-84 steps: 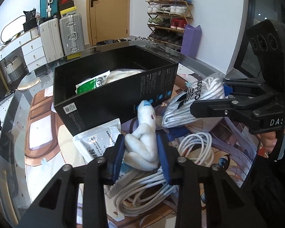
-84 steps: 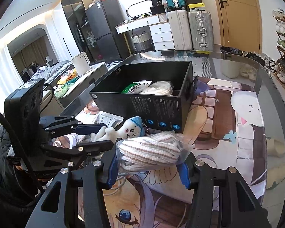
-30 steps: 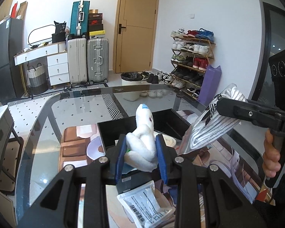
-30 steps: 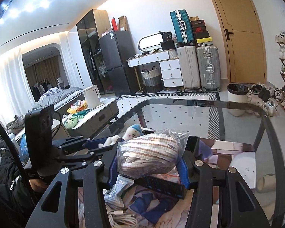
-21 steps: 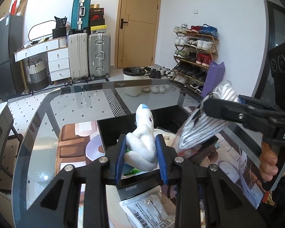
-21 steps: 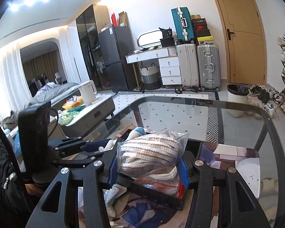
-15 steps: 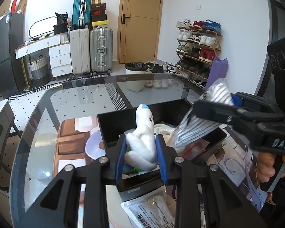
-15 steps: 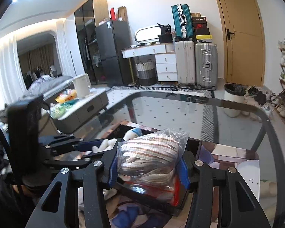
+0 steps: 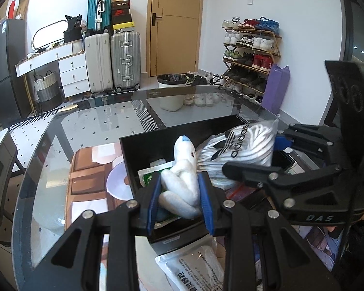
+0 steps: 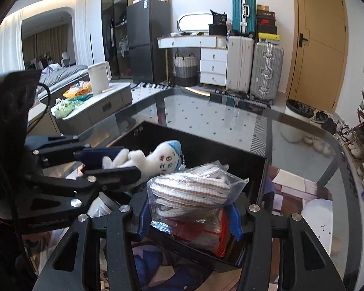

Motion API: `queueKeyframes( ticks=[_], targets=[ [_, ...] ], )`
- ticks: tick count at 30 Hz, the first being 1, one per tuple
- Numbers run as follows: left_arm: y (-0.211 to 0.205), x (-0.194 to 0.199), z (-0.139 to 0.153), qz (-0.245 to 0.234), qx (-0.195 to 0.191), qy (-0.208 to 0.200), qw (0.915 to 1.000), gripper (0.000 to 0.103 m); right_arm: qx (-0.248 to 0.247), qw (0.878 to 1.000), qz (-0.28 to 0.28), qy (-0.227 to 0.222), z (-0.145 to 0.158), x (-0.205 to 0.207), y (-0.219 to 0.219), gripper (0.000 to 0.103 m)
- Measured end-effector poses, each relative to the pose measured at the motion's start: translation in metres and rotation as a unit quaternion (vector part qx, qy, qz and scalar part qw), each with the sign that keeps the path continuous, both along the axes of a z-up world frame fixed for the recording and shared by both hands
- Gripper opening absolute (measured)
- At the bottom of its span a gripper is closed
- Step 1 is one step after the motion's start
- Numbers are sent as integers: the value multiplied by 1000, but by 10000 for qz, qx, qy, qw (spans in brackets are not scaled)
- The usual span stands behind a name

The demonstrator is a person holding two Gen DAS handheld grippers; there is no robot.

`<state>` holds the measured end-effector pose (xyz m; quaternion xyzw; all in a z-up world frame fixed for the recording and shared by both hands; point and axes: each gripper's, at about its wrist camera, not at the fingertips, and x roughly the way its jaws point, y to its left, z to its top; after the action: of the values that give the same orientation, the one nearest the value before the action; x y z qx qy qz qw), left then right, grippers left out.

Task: Organize soft objects
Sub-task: 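Carry the plush toy with the left tool while the right tool brings the bag over the box, then open the left tool releasing the plush while the right tool releases the bag into the box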

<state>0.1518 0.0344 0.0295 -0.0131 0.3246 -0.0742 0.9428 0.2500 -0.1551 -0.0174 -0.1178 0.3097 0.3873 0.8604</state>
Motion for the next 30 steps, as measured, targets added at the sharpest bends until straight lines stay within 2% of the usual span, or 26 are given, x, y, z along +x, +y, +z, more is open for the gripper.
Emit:
queueKeyframes(
  ticks=[10,18,20,23,27,29,30],
  targets=[
    [0,-2,0,-90,69,32,9999,30,-76,9992,49,378,-6,11,0,51],
    [-2,-4,1,-150,115,44,9998,30,-121,9991,30,408,-3,5,-3,55],
    [0,-2,1,-153,84,63,9998,31,-185,9995,-18,260,-2,4,-4,69],
    [1,-3,3,-151,55,68,9998,32,-151,9998,-92,66,4,0,-11,84],
    [2,-8,6,-166,26,65,9998,36,-111,9996,-177,-196,14,-10,-23,90],
    [1,-12,10,-160,29,31,9999,51,-100,9996,-191,-203,16,-13,-30,96],
    [2,-15,12,-156,21,-1,9999,56,-81,9996,-195,-191,17,-15,-34,98]
  ],
)
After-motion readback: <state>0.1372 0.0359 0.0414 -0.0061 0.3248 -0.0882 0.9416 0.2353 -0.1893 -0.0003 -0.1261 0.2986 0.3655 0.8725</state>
